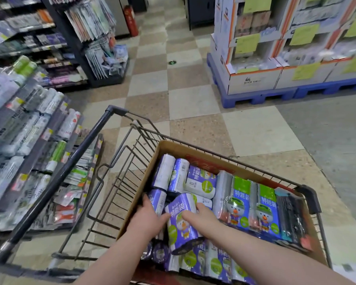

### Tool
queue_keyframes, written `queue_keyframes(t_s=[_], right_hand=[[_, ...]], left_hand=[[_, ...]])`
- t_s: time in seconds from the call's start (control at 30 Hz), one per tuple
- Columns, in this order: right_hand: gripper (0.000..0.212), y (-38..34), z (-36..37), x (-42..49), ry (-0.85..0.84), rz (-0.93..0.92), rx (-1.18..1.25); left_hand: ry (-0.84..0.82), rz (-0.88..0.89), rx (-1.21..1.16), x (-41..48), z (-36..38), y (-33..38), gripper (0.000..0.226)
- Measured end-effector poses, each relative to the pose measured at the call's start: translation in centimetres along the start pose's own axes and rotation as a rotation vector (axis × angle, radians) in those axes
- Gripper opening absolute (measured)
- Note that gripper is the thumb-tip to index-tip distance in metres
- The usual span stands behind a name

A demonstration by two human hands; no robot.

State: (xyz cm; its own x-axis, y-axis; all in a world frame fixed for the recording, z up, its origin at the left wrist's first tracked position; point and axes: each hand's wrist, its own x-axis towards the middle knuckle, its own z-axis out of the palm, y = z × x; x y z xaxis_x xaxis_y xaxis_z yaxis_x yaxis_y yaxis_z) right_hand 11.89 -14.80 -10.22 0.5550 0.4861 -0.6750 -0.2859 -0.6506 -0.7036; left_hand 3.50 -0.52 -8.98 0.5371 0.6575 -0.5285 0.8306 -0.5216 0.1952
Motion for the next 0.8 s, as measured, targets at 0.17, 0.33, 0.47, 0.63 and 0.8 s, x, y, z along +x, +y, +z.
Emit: queue_keyframes(t_s=[0.17,0.33,0.47,0.63,0.8], right_hand=[[0.026,1.5,-1.9,-0.9,0.037,0.011,0.078],[0.046,2.2,-3.3,-1.9,0.113,0.054,0.163],[0.104,2.6,-3.5,-3.3,0.127,0.01,0.211],[0.065,3.1,-3.4,-6.9,0.258,-0.032,0.306],[0.052,3.7,-2.5,-11.4,0.425,-0.064,0.366]], left_hand=[[0.06,0.025,0.18,-0.2,0.0,0.4,0.094],[0.074,0.034,0.081,-1.3,-0.8,0.9,0.051],[0.057,0.04,-0.124,-3.0,-1.4,1.9,0.048],[-0.104,0.108,-0.759,-4.9,-2.3,1.7,0.06],[-0.289,0.26,-0.962,-5.4,-1.9,0.2,0.075]])
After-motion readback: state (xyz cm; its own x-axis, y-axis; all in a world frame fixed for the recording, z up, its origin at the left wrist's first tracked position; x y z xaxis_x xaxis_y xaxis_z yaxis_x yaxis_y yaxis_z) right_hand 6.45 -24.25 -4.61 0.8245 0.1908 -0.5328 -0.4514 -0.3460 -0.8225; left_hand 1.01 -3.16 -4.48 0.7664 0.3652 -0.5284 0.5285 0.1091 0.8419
